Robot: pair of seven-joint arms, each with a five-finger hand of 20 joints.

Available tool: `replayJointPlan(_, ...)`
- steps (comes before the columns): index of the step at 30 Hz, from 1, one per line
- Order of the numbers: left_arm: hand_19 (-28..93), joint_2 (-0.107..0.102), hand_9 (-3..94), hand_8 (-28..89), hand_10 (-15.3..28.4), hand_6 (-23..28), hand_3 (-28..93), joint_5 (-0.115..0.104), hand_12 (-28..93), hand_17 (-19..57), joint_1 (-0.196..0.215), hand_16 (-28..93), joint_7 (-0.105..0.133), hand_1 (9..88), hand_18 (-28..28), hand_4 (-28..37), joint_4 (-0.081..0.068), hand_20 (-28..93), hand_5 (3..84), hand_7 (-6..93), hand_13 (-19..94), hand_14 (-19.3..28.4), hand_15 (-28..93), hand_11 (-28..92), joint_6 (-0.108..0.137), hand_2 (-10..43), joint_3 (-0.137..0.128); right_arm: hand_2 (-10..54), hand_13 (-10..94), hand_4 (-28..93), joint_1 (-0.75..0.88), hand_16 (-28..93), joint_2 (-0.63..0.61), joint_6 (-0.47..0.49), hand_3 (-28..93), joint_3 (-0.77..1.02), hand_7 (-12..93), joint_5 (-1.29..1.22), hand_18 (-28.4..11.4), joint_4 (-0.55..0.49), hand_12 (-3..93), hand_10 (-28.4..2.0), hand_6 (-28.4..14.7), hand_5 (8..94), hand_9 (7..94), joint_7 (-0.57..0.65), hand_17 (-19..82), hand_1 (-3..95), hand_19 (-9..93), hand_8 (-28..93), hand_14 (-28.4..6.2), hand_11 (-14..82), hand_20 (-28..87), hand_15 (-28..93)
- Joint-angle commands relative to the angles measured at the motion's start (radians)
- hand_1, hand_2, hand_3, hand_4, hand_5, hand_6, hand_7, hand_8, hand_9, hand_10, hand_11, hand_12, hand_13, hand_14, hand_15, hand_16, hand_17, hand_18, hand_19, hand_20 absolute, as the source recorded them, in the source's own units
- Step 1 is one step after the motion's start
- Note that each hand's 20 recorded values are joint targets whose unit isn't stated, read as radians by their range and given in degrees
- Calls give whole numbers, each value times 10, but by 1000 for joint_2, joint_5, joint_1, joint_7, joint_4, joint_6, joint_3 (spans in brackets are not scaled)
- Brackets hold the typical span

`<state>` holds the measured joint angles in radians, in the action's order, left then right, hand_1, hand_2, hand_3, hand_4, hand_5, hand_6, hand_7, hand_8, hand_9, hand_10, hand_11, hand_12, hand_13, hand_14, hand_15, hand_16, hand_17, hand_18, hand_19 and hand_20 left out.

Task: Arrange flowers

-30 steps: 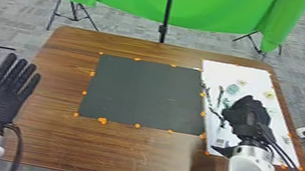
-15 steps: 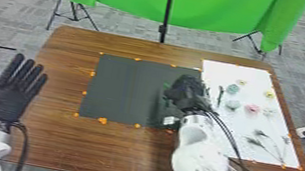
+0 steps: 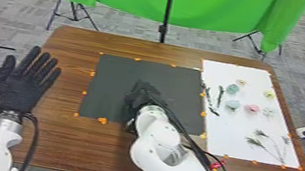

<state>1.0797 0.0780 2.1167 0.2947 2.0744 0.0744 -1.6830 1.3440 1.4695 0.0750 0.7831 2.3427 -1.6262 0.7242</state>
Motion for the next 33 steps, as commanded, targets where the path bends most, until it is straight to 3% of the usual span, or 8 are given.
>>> replayJointPlan(1, 285, -4, 376, -99, 135, 84, 735, 1, 41, -51, -20, -88, -24, 242, 107, -283, -16, 76, 424, 78, 271, 127, 194, 136, 12, 181, 21, -95, 748, -203, 15, 300, 47, -16, 769, -15, 364, 13, -266, 16, 335, -153, -49, 731, 799, -30, 406, 442, 932, 102, -105, 374, 386, 704)
replayJointPlan(4, 287, -3, 376, -99, 135, 85, 735, 2, 41, -52, -12, -88, -15, 242, 108, -283, -13, 77, 424, 78, 271, 128, 195, 136, 14, 180, 15, -95, 731, -209, 20, 287, 43, -5, 782, -15, 325, -2, -270, -2, 258, -175, -56, 716, 770, -11, 398, 383, 932, 82, -118, 409, 378, 696)
replayJointPlan(8, 289, 1, 376, -99, 135, 85, 735, -2, 41, -52, -4, -88, -9, 242, 109, -283, -12, 77, 424, 79, 273, 127, 195, 136, 13, 180, 13, -95, 712, -201, 23, 274, 33, 4, 799, -15, 283, -15, -268, -27, 252, -188, -71, 690, 749, -13, 403, 330, 932, -117, -136, 411, 405, 701)
replayJointPlan(12, 292, 9, 376, -99, 135, 85, 737, -4, 41, -53, -2, -87, -6, 242, 111, -283, -11, 79, 424, 78, 274, 127, 197, 137, 6, 180, 14, -95, 704, -200, 26, 267, 20, 27, 792, -4, 229, -41, -267, -66, 248, -195, -79, 668, 739, -5, 409, 310, 932, -123, -145, 405, 437, 702)
replayJointPlan(18, 293, 22, 376, -99, 136, 86, 737, -4, 43, -53, 45, -87, 33, 243, 112, -283, 7, 79, 425, 80, 274, 127, 197, 137, 2, 180, -15, -90, 681, -201, 39, 260, -71, 67, 785, 3, 151, -52, -267, -161, 238, -210, -95, 636, 712, -11, 412, 290, 932, -109, -158, 383, 453, 708)
replayJointPlan(23, 296, 31, 376, -99, 137, 86, 738, -14, 45, -55, 75, -84, 37, 244, 113, -283, 20, 80, 425, 80, 275, 130, 203, 139, 13, 180, -30, 23, 688, -198, 80, 281, -110, 214, 770, 16, 127, -36, -268, -226, 253, -215, -98, 676, 737, 3, 425, 256, 932, -100, -172, 404, 486, 755)
replayJointPlan(29, 297, 27, 376, -98, 138, 86, 746, -22, 46, -55, 78, -83, 50, 244, 114, -283, 17, 80, 424, 80, 276, 132, 205, 141, -9, 173, -23, 72, 706, -194, 121, 297, -102, 318, 756, 16, 117, -56, -278, -257, 261, -215, -92, 731, 780, 16, 437, 241, 932, -96, -176, 401, 514, 762)
replayJointPlan(33, 289, 23, 375, -98, 138, 85, 751, -20, 47, -54, 61, -84, 38, 248, 115, -283, 9, 79, 422, 80, 277, 130, 201, 141, -16, 164, -7, 83, 717, -191, 131, 298, -76, 359, 750, 18, 125, -94, -282, -252, 261, -212, -88, 760, 796, 11, 440, 243, 932, -95, -178, 396, 512, 756)
